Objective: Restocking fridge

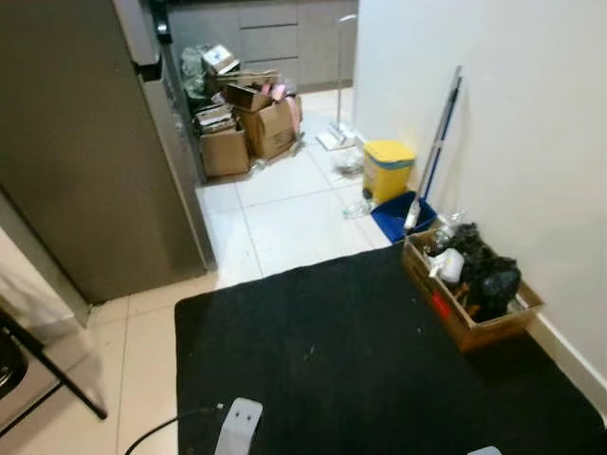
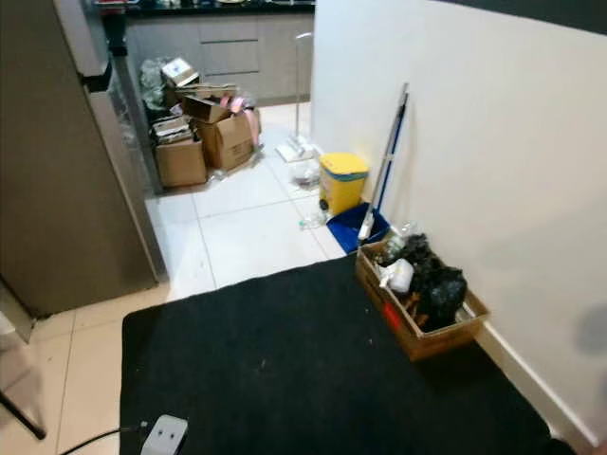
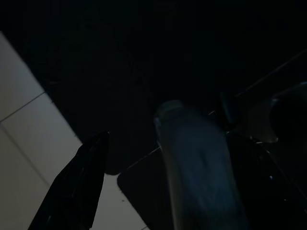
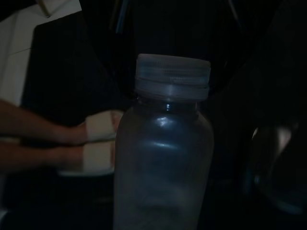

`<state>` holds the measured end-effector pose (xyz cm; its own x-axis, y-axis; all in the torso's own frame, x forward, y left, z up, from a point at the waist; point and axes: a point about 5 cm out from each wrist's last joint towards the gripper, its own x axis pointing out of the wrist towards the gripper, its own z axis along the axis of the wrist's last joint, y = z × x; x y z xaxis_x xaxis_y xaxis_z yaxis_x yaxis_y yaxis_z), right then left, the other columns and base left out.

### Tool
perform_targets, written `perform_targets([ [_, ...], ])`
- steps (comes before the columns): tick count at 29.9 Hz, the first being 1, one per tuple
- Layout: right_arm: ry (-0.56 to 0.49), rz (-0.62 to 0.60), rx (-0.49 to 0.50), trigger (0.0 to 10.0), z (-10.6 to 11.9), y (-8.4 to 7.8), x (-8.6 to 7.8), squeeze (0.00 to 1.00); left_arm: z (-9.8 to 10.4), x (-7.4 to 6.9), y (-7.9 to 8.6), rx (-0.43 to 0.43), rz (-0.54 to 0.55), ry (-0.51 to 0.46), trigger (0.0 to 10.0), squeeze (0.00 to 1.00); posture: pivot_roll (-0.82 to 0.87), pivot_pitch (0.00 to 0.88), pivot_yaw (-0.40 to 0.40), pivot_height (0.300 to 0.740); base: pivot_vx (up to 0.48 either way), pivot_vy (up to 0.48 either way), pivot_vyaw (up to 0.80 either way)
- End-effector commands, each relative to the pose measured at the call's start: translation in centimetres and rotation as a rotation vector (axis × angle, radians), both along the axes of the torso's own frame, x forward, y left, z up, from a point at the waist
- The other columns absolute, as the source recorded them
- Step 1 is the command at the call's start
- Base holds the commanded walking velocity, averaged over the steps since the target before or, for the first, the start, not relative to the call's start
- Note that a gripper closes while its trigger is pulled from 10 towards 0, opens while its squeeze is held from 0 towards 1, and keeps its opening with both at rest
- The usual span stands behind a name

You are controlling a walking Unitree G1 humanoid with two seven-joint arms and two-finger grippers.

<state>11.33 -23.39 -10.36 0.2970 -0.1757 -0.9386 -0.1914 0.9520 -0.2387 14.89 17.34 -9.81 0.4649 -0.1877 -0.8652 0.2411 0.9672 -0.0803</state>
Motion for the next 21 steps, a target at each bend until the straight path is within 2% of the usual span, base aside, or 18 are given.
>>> perform_targets([
  [1, 0.006, -0.013, 0.019, 10.0, -0.18, 0.44, -0.28, 0.00, -0.06, -0.11, 0.05, 0.005, -0.002, 0.009, 10.0, 0.00, 0.02, 0.000, -0.025, 0.740, 0.401, 0.000, 0.00],
  [21, 0.004, -0.040, 0.036, 10.0, -0.20, 0.44, -0.38, 0.00, -0.10, -0.23, 0.12, 0.010, -0.007, 0.014, 10.0, 0.00, 0.02, 0.000, -0.018, 0.740, 0.400, 0.000, 0.00],
])
